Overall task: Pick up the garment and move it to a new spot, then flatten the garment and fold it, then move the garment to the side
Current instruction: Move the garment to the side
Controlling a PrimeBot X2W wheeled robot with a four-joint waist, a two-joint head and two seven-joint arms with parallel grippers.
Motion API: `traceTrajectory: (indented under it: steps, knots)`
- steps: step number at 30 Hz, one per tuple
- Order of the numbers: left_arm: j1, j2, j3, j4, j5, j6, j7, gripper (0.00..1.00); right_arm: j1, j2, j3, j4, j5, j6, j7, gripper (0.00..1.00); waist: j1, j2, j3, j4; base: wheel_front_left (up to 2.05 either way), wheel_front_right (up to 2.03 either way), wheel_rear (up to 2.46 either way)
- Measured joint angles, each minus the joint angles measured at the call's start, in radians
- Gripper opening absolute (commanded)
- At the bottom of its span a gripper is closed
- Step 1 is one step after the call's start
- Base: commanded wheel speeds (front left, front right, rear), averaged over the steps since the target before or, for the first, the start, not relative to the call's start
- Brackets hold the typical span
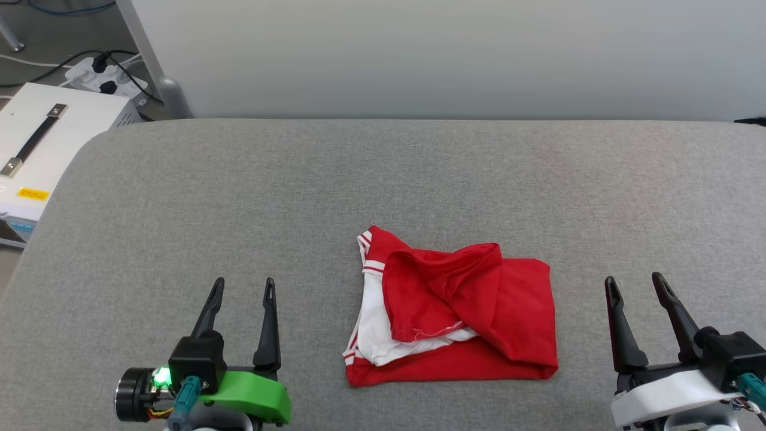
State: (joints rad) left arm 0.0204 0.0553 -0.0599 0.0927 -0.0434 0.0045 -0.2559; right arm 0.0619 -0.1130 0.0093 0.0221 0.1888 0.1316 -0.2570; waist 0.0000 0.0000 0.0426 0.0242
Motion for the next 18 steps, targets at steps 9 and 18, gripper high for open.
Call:
traceTrajectory:
  steps: [9, 18]
  knots:
    - [0.0, 0.0, -0.002, 0.003, 0.0, 0.0, 0.0, 1.0, -0.152, -0.15, 0.049, 0.004, 0.048, 0.0, 0.031, 1.0, 0.0, 0.0, 0.007, 0.006, 0.0, 0.0, 0.0]
    - [-0.001, 0.0, -0.002, 0.002, 0.0, 0.0, 0.0, 1.0, -0.396, -0.342, 0.188, 0.026, 0.315, 0.0, 0.449, 1.0, 0.0, 0.0, 0.03, 0.022, 0.0, 0.0, 0.0]
